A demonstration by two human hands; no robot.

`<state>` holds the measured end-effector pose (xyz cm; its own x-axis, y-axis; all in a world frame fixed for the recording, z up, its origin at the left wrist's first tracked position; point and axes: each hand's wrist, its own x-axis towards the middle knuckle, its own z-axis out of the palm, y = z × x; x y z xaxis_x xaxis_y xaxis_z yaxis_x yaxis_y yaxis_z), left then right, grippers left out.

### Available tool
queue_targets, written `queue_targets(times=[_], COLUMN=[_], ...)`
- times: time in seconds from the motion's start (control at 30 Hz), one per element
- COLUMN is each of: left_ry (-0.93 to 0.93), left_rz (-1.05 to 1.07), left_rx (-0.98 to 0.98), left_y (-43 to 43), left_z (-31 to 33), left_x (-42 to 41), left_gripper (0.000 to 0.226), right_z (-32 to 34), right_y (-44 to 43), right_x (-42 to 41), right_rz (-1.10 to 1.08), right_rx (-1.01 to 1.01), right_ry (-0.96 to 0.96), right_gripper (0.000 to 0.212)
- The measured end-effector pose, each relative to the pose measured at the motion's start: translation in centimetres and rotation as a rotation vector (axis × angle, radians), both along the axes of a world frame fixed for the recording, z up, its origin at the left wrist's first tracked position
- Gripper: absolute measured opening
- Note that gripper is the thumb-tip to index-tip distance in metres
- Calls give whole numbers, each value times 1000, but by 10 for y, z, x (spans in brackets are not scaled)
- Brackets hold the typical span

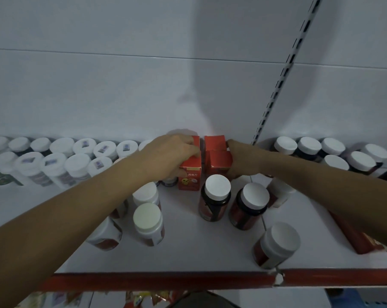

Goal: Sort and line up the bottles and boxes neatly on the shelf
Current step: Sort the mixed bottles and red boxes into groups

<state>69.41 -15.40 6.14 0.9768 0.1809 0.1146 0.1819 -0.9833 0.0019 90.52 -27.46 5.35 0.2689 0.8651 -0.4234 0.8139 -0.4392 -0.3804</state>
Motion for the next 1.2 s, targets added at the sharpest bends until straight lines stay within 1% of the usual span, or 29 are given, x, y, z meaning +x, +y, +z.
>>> queue_targets(times=[0.1,0.13,0.17,0.2,0.27,0.3,0.33,0.37,0.4,0.47,0.5,0.57,0.63,0.67,0.73,0.97,1.07,1.13,1.2], left_ry=[11,14,10,-3,-30,-42,-52,-60,-58,14,82,257,336,346,338,258,227,272,374], left_rz=[-13,-14,-17,-22,-29,-36,-51,-73,-99,-138,-141,-93,-59,-66,-101,-263,-323,-375,-386], left_rx=[3,4,7,13,15,10,6,4,4,-4,6,101,182,204,225,245,171,131,132], left_y=[1,1,1,2,0,-1,-2,-3,-4,-5,-5,-8,-15,-22,-41,-146,-189,-216,-240], left_z=[2,3,3,2,0,0,0,1,5,18,26,46,62,69,77,79,77,68,57], left_x=[1,1,1,0,-1,-2,-3,-4,-5,-3,0,18,42,55,85,199,241,267,288], left_gripper=[49,49,49,48,47,47,46,46,45,42,39,35,36,37,37,26,28,22,16], right_z=[-8,-15,-20,-16,-2,3,6,9,16,29,39,65,87,95,104,103,92,80,61], right_y=[10,13,16,17,10,7,3,0,-5,-15,-23,-46,-76,-93,-131,-254,-297,-322,-343], right_x=[-9,-7,-6,-6,-13,-12,-12,-11,-12,-9,-6,6,24,35,58,123,155,178,197], right_rz=[43,42,16,-27,-57,-52,-78,-116,-168,-216,-194,-126,-90,-79,-79,-111,-127,-160,-195], right_rx=[36,26,20,9,-54,-56,-59,-53,-38,11,36,99,165,188,170,-110,-183,-166,-122], right_ry=[-6,31,105,231,466,523,551,553,531,382,268,-12,-152,-185,-216,-210,-260,-314,-318], right_gripper=[98,100,98,88,62,55,52,54,63,86,87,68,47,41,38,44,40,39,40])
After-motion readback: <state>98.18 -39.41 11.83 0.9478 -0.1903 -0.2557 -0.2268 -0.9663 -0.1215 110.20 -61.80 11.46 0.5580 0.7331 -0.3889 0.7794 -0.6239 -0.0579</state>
